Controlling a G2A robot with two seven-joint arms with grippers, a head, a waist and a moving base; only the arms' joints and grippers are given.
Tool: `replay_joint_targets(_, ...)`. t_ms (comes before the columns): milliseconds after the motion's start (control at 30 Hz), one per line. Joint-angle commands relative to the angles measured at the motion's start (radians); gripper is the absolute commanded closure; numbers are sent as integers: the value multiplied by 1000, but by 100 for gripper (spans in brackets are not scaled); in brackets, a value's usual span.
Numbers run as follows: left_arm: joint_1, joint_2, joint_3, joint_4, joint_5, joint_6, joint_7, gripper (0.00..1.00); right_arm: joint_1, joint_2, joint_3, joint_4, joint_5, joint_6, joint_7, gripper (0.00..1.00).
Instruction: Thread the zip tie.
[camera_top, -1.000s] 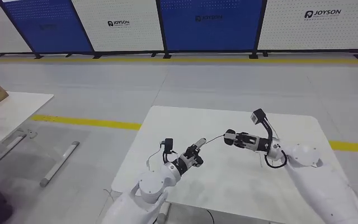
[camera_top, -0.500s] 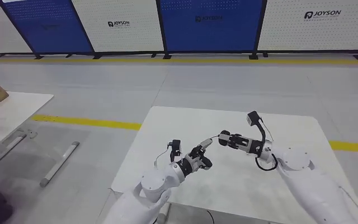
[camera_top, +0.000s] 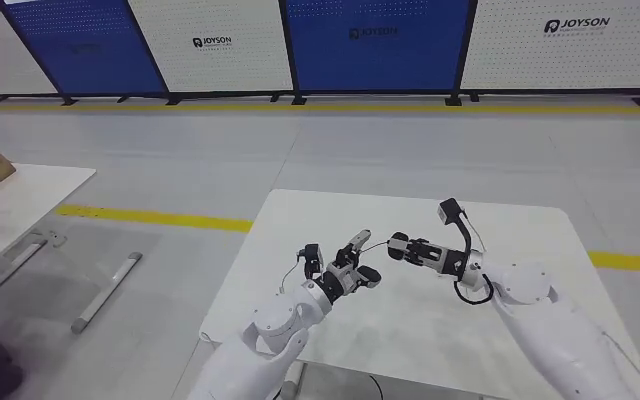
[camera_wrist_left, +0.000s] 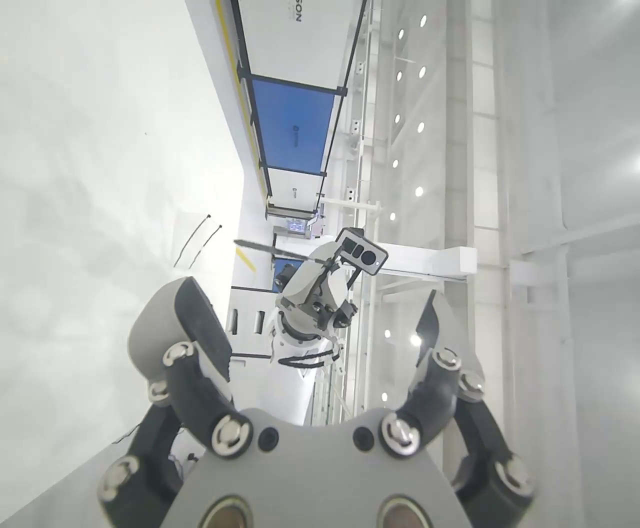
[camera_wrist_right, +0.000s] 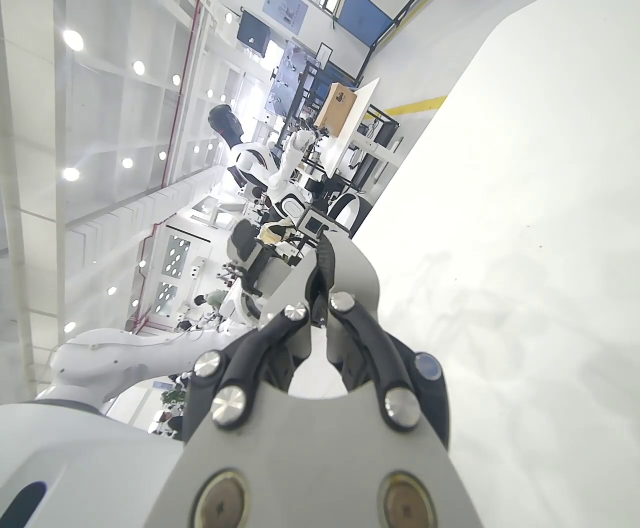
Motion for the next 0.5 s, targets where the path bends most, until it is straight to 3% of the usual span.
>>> replay_joint_targets(0, -23, -7, 9, 18, 15, -39, 72, 0, 0, 0, 0, 0, 0, 0, 0, 100)
replay_joint_targets(67, -40, -13, 42, 33, 54, -23, 114, 0, 0, 0, 0, 0, 0, 0, 0, 100)
replay_joint_targets(367, -40, -13, 42, 33, 54, -23, 114, 0, 0, 0, 0, 0, 0, 0, 0, 100)
replay_joint_targets(467, -37, -13, 45, 38, 73, -43, 97, 0, 0, 0, 0, 0, 0, 0, 0, 100)
